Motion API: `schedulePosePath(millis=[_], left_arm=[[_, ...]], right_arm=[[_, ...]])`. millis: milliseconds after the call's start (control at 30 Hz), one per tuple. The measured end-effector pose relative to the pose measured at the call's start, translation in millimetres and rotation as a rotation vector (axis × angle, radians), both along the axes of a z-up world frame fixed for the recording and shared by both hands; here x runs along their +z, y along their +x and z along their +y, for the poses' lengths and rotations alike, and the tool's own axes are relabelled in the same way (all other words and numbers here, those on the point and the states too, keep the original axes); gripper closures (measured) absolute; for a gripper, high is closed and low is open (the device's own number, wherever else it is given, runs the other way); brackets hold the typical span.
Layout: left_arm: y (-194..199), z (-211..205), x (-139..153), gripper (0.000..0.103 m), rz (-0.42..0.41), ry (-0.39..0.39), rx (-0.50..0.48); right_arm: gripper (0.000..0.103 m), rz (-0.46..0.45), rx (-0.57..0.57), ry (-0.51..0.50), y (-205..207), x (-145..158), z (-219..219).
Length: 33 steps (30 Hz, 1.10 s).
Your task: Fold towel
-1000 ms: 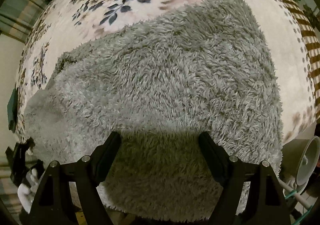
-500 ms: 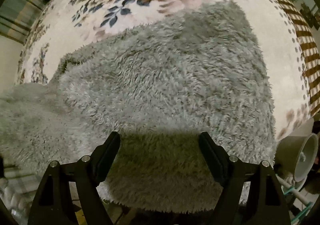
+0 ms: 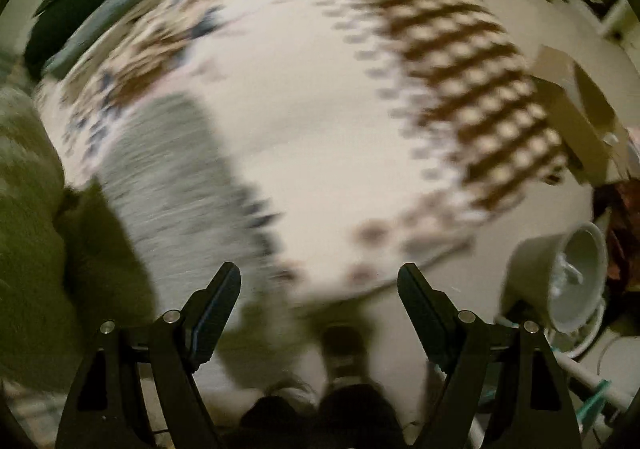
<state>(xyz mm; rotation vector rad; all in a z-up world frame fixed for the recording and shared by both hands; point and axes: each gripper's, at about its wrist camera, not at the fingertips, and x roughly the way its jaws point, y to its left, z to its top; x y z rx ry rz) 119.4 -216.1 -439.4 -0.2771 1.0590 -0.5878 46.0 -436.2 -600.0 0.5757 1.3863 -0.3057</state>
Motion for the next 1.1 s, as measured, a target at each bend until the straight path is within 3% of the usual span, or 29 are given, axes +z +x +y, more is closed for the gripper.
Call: schedulePosePath(millis=[67,133,167,200,267,333,433,567,700,767,800,833,867,900,1000,1100], left_arm=[[-1.0,-24.2,-17.7,0.085,0.070,0.071,-0.052],[-2.2,-36.4,-25.6,0.076,0.137,0.105,-0.100],[-6.4,-37.6,-24.9,0.062,0.141,0.105,-0.115],[-7.3,-35.5,-21.7,0.036,0.142,0.092,-0.135],[-6.8,-33.9,-10.0,0.000,0.140,0.082,-0.163],[-10.3,-26.3,2.0,0.000,0.134,0.074,-0.189],[-9.9,3.8,20.5,0.000,0.112,0.103,-0.206],[11.3,70.7,24.4,0.000,0.045,0.258,-0.067],[32.5,122.1,3.9,0.000,0.052,0.439,0.068],[41.6,141.3,-14.6,0.000,0.094,0.481,0.120],[45.1,148.1,-24.3,0.000,0.115,0.486,0.143],[48.4,151.2,-30.8,0.000,0.133,0.493,0.154],[52.7,154.2,-39.8,0.000,0.160,0.486,0.158],[54.2,155.5,-43.7,0.000,0.174,0.478,0.163],[58.9,155.6,-51.4,0.000,0.207,0.442,0.179],[62.4,153.8,-53.5,0.000,0.224,0.386,0.189]], right_arm=[[0.020,0.010,-0.047,-0.006,-9.9,-4.0,-28.4],[0.020,0.006,-0.074,0.002,-16.5,-4.3,-47.9],[0.020,-0.006,-0.085,0.009,-18.9,-2.6,-56.9],[0.020,-0.015,-0.090,0.017,-19.7,-1.0,-61.5],[0.013,-0.055,-0.108,0.081,-21.3,4.1,-73.1],[0.006,-0.090,-0.117,0.146,-17.7,8.0,-73.4],[0.006,-0.146,-0.091,0.274,-4.8,19.7,-56.3],[0.006,-0.187,0.040,0.413,21.8,33.1,-6.8],[0.006,-0.205,0.182,0.457,48.7,43.4,58.7],[0.006,-0.169,0.233,0.448,58.5,36.9,84.5],[0.006,-0.128,0.263,0.396,62.0,30.3,98.1],[0.016,-0.102,0.288,0.354,64.7,24.2,107.1],[0.062,-0.080,0.295,0.324,64.5,19.2,111.7],[0.084,-0.059,0.283,0.307,62.6,16.7,111.4],[0.086,-0.078,0.144,0.305,41.5,25.3,76.4],[0.087,-0.039,-0.019,0.304,18.8,25.8,27.9]])
